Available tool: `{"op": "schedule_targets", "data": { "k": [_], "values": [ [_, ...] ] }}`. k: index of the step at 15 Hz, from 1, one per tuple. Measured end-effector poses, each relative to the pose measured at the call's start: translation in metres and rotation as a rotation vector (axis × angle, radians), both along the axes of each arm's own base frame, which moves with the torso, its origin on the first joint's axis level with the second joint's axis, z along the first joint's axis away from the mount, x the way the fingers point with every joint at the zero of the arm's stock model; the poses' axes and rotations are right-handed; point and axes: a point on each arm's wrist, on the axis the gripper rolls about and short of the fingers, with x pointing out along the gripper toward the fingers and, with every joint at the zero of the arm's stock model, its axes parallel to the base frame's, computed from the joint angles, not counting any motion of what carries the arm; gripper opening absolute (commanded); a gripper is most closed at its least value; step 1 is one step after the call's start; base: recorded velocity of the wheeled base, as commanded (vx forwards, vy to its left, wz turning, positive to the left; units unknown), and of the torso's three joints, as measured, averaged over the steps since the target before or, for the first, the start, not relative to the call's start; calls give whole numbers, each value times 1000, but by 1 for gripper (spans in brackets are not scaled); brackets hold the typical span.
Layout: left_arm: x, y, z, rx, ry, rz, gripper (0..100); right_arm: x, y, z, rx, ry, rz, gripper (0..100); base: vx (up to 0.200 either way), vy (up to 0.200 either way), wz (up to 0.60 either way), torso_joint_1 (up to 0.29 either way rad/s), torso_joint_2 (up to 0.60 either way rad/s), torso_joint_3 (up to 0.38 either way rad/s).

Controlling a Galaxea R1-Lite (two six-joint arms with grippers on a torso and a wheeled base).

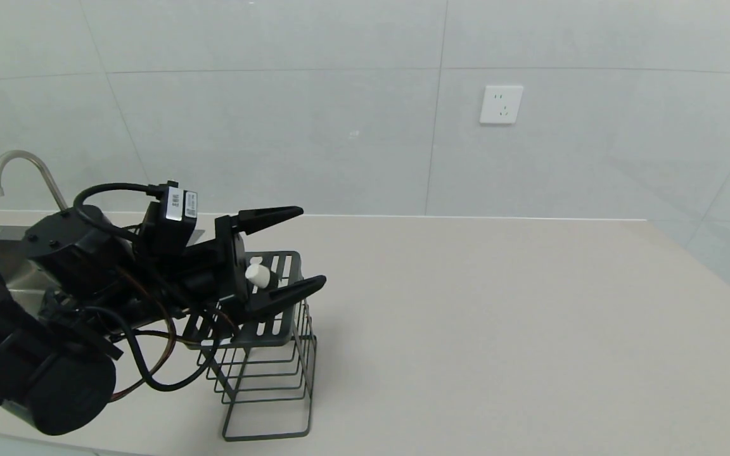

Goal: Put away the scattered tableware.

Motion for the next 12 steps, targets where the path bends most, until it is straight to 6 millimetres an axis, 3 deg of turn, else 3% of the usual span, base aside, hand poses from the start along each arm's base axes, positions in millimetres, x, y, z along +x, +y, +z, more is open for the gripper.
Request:
{"op": "schedule_targets", "data": {
  "k": [2, 5, 12],
  "values": [
    [-10, 4, 14, -12, -53, 2, 100, 0, 0, 0, 0, 0, -1, 100, 0, 0, 0, 0, 0, 0],
    [-39, 20, 36, -35, -128, 28, 100, 0, 0, 0, -1, 0, -1, 100, 0, 0, 0, 0, 0, 0],
    [-156, 72, 37, -80, -214, 227, 100, 0, 0, 0, 0, 0, -1, 100, 0, 0, 0, 0, 0, 0]
  ]
}}
